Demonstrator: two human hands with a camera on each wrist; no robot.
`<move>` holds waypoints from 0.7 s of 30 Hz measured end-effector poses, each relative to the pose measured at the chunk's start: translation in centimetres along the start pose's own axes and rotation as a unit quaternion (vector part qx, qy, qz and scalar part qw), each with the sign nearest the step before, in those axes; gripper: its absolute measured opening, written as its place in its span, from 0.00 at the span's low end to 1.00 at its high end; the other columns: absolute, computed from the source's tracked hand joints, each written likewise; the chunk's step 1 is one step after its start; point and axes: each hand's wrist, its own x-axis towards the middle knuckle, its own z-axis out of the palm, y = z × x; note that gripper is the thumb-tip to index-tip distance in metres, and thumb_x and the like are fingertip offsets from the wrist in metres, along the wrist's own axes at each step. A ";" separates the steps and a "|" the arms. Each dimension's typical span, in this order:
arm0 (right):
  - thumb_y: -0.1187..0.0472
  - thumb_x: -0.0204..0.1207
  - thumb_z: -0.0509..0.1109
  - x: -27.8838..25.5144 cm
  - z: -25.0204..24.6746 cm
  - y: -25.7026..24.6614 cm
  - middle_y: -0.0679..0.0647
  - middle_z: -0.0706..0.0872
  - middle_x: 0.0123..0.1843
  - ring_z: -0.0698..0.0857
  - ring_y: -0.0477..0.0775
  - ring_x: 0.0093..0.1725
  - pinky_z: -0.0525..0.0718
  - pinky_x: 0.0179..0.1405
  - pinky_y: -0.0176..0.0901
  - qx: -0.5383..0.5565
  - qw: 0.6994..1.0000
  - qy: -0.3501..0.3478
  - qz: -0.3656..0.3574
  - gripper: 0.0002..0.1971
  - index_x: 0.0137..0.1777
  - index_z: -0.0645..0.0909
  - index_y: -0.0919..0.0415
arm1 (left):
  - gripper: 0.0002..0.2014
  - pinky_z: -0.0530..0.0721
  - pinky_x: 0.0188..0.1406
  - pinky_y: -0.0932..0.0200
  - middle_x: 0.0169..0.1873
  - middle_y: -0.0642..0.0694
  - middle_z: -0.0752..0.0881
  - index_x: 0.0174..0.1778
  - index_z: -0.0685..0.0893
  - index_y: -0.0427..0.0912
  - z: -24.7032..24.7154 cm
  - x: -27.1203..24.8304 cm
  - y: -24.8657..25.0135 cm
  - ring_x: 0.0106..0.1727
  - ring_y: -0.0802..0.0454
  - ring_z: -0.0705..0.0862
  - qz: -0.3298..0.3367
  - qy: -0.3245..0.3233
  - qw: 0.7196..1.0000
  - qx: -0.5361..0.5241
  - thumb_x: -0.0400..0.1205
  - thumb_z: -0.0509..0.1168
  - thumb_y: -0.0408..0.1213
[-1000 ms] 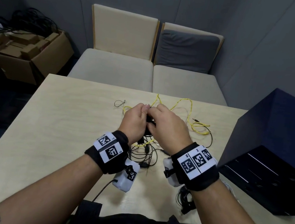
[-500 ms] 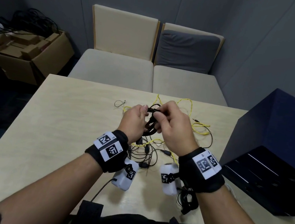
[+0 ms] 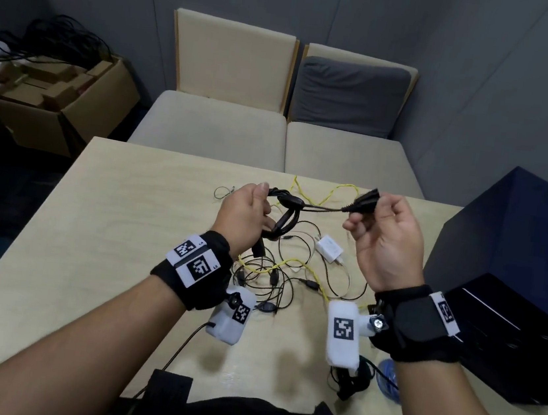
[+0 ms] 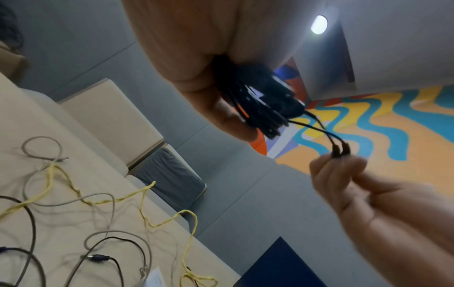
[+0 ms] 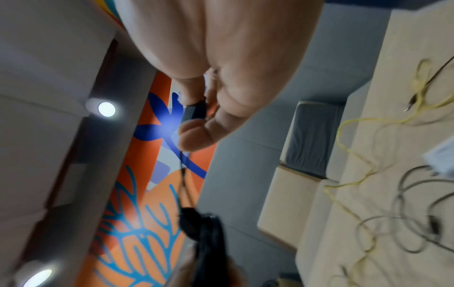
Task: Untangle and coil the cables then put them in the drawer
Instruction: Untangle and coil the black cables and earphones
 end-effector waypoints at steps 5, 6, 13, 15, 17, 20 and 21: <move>0.69 0.87 0.51 0.4 -2.1 2.5 0.60 0.77 0.40 0.80 0.48 0.29 0.84 0.29 0.39 -0.081 0.995 -0.015 0.050 0.12 0.54 0.77 0.62 | 0.18 0.79 0.31 0.54 0.27 0.47 0.68 0.33 0.68 0.43 0.6 -0.1 0.3 0.23 0.53 0.75 -0.012 -0.005 0.995 -0.103 0.90 0.49 0.43; 0.69 0.87 0.51 0.4 -2.3 3.0 0.60 0.77 0.41 0.80 0.48 0.29 0.84 0.28 0.39 -0.104 0.992 -0.027 0.064 0.13 0.52 0.77 0.63 | 0.18 0.79 0.31 0.53 0.26 0.47 0.66 0.33 0.68 0.43 0.7 -0.1 0.4 0.23 0.53 0.74 -0.015 -0.005 0.993 -0.115 0.90 0.49 0.43; 0.72 0.84 0.58 -1.1 -2.6 5.0 0.53 0.85 0.42 0.83 0.48 0.36 0.83 0.42 0.45 -0.313 0.914 -0.208 0.154 0.10 0.49 0.80 0.62 | 0.21 0.82 0.39 0.42 0.27 0.43 0.77 0.30 0.69 0.46 0.4 0.7 0.1 0.32 0.41 0.78 0.031 0.060 0.997 0.029 0.86 0.50 0.53; 0.70 0.85 0.57 -1.0 -2.1 4.4 0.51 0.87 0.46 0.84 0.47 0.41 0.82 0.50 0.48 -0.364 0.901 -0.199 0.125 0.12 0.49 0.82 0.60 | 0.21 0.80 0.40 0.42 0.27 0.45 0.75 0.30 0.68 0.45 0.4 0.6 0.1 0.33 0.43 0.76 0.045 0.065 0.995 0.060 0.88 0.50 0.49; 0.64 0.86 0.58 -0.8 -1.0 3.4 0.52 0.87 0.50 0.85 0.48 0.44 0.81 0.53 0.47 -0.369 0.911 -0.160 0.091 0.11 0.47 0.81 0.57 | 0.20 0.75 0.38 0.46 0.27 0.46 0.74 0.32 0.69 0.42 0.5 0.5 0.1 0.34 0.43 0.75 0.057 0.060 0.993 0.084 0.89 0.49 0.46; 0.57 0.84 0.63 -1.4 1.2 2.7 0.56 0.88 0.46 0.85 0.52 0.41 0.80 0.47 0.47 -0.343 0.923 -0.144 0.097 0.07 0.44 0.77 0.55 | 0.19 0.67 0.35 0.52 0.27 0.47 0.73 0.34 0.70 0.39 0.8 0.4 0.1 0.33 0.45 0.72 0.070 0.066 0.989 0.111 0.89 0.50 0.44; 0.54 0.81 0.68 -1.7 1.8 2.9 0.58 0.88 0.44 0.85 0.53 0.40 0.80 0.46 0.50 -0.353 0.917 -0.153 0.109 0.08 0.43 0.75 0.55 | 0.19 0.64 0.34 0.53 0.26 0.49 0.72 0.33 0.70 0.40 0.9 0.3 0.2 0.31 0.47 0.71 0.073 0.070 0.989 0.111 0.89 0.50 0.43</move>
